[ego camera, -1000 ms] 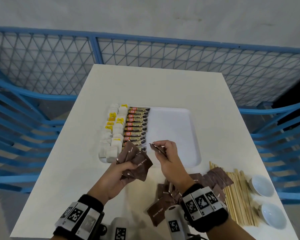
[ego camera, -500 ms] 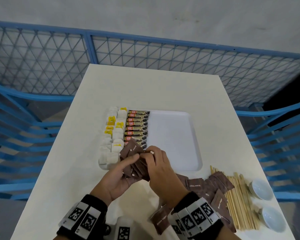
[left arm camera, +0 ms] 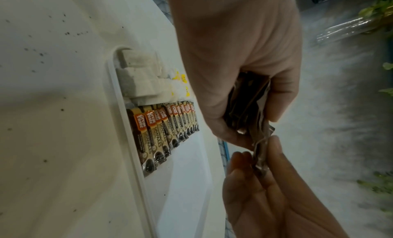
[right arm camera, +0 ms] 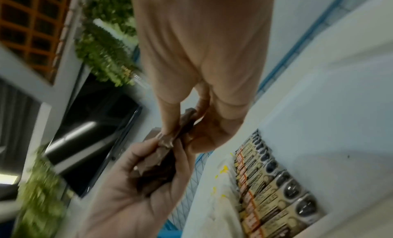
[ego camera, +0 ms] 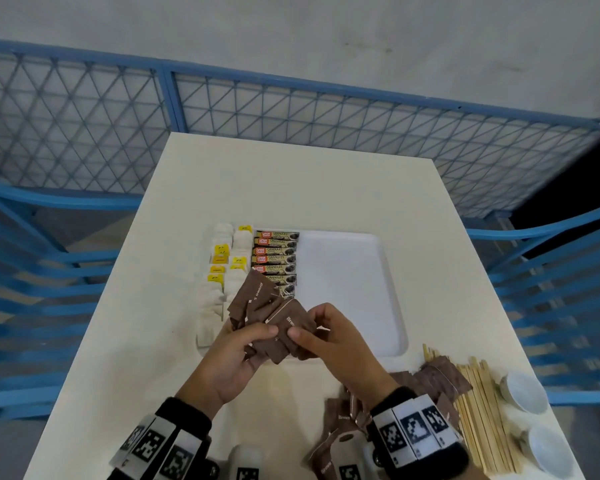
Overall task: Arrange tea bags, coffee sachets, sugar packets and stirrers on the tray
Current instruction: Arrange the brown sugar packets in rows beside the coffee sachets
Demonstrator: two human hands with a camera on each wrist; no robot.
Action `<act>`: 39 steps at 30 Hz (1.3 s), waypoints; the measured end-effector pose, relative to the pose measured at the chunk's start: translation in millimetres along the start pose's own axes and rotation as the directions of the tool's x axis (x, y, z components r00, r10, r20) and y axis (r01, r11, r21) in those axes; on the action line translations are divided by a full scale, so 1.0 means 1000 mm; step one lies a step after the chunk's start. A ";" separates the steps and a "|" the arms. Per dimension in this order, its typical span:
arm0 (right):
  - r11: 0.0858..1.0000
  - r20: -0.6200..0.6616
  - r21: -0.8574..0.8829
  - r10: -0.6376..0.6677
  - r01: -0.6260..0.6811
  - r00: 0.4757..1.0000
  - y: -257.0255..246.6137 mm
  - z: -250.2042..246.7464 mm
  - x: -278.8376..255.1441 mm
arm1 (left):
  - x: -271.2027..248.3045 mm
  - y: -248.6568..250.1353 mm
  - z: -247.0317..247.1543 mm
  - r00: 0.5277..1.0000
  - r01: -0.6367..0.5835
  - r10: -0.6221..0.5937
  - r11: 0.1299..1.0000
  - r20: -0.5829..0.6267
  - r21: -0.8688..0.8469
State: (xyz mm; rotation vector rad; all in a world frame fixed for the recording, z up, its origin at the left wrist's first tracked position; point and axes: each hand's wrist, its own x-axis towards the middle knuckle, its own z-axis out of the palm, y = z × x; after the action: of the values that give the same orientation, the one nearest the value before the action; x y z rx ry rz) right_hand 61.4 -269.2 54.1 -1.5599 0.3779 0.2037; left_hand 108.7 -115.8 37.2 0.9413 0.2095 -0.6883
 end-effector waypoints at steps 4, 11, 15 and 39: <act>0.999 -0.002 0.044 0.016 -0.015 1.000 -0.002 0.001 0.009 | 0.007 0.003 -0.005 1.000 0.030 -0.030 1.000 -0.006 -0.004; 0.995 0.028 0.102 -0.014 0.011 1.000 -0.005 -0.012 0.026 | 0.020 0.009 -0.006 0.997 0.045 -0.051 0.995 -0.064 -0.089; 0.994 -0.036 0.089 -0.056 0.059 0.998 -0.006 -0.030 0.046 | 0.026 0.018 -0.003 0.995 0.008 -0.018 0.994 -0.096 -0.107; 0.775 0.018 -0.619 -0.151 0.130 0.988 -0.007 -0.101 0.257 | 0.043 0.009 0.013 0.917 -0.160 0.100 0.979 -0.386 -0.126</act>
State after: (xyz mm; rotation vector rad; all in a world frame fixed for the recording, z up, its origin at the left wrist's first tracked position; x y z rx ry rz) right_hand 291.6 -398.0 -28.7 -2.2423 0.2215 0.1954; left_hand 145.7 -142.1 31.9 0.9224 0.5313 -0.3546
